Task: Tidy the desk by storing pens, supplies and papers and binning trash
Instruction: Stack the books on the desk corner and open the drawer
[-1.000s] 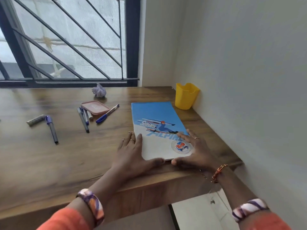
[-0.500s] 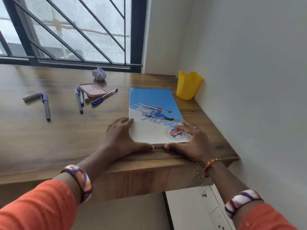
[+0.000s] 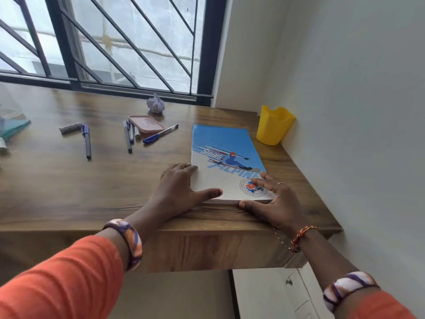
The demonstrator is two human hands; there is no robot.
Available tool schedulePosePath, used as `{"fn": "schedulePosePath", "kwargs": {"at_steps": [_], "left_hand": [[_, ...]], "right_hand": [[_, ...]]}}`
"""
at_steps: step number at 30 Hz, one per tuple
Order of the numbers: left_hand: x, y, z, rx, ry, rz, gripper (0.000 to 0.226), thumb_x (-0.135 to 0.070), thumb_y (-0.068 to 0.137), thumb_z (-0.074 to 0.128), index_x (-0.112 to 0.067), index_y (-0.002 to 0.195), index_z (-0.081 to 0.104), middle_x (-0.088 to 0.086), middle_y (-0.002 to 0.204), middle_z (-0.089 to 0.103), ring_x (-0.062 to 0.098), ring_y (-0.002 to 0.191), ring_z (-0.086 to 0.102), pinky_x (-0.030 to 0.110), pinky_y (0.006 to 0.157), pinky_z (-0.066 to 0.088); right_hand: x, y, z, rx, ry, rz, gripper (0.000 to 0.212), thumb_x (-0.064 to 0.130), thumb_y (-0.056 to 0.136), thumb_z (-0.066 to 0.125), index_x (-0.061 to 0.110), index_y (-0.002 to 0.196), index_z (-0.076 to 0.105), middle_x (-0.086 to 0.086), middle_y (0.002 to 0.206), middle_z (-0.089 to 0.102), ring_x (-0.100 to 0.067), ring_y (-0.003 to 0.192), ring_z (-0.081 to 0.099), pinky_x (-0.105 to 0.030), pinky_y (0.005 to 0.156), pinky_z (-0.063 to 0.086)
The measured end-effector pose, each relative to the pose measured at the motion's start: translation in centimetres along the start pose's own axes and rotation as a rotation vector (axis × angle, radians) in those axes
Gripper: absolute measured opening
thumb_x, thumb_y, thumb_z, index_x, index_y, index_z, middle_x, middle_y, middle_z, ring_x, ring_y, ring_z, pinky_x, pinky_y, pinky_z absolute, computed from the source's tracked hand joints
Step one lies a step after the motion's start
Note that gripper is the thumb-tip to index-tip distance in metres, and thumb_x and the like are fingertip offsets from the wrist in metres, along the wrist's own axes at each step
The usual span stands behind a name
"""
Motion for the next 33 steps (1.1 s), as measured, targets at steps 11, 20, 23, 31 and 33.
{"fn": "schedulePosePath", "kwargs": {"at_steps": [11, 20, 23, 31, 33], "left_hand": [[0.9, 1.0, 0.1, -0.046, 0.008, -0.035, 0.047, -0.047, 0.089, 0.049, -0.013, 0.120, 0.059, 0.011, 0.122, 0.061, 0.027, 0.116, 0.050, 0.035, 0.098, 0.038], [1.2, 1.4, 0.1, -0.038, -0.015, -0.050, 0.041, -0.046, 0.092, 0.043, -0.017, 0.115, 0.060, 0.009, 0.113, 0.061, 0.026, 0.110, 0.051, 0.036, 0.096, 0.035], [1.3, 1.5, 0.3, -0.030, -0.013, -0.038, 0.041, -0.046, 0.092, 0.042, -0.017, 0.117, 0.058, 0.008, 0.117, 0.059, 0.025, 0.114, 0.049, 0.036, 0.099, 0.033], [1.3, 1.4, 0.6, -0.012, -0.030, 0.005, 0.037, -0.035, 0.097, 0.035, -0.016, 0.122, 0.055, 0.009, 0.127, 0.055, 0.026, 0.120, 0.045, 0.037, 0.102, 0.030], [1.4, 1.5, 0.6, 0.005, -0.046, 0.008, 0.037, -0.033, 0.097, 0.035, -0.015, 0.122, 0.055, 0.009, 0.128, 0.055, 0.027, 0.121, 0.045, 0.037, 0.103, 0.031]], "right_hand": [[-0.1, -0.1, -0.7, -0.100, 0.051, 0.040, 0.050, 0.038, 0.068, 0.078, 0.017, 0.112, 0.067, -0.002, 0.140, 0.049, -0.011, 0.130, 0.042, -0.011, 0.095, 0.025], [-0.1, 0.1, -0.9, -0.224, 0.013, 0.053, 0.037, 0.035, 0.071, 0.076, 0.016, 0.103, 0.072, -0.005, 0.131, 0.057, -0.013, 0.125, 0.048, -0.013, 0.099, 0.028], [0.0, 0.1, -0.9, -0.255, -0.027, 0.051, 0.035, 0.035, 0.072, 0.075, 0.016, 0.101, 0.072, -0.005, 0.129, 0.059, -0.013, 0.124, 0.050, -0.015, 0.098, 0.030], [0.5, -0.1, -1.1, -0.263, -0.038, 0.068, 0.032, 0.033, 0.073, 0.075, 0.016, 0.100, 0.072, -0.006, 0.129, 0.059, -0.015, 0.123, 0.051, -0.017, 0.099, 0.033], [0.7, -0.3, -1.1, -0.269, -0.037, 0.067, 0.032, 0.032, 0.073, 0.076, 0.016, 0.100, 0.072, -0.007, 0.128, 0.060, -0.015, 0.123, 0.051, -0.020, 0.101, 0.034]]}}
Point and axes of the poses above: each hand's wrist, its own y-axis towards the middle knuckle, its own z-axis out of the palm, x = y × z, the point moved 10 cm from there along y, towards the middle knuckle
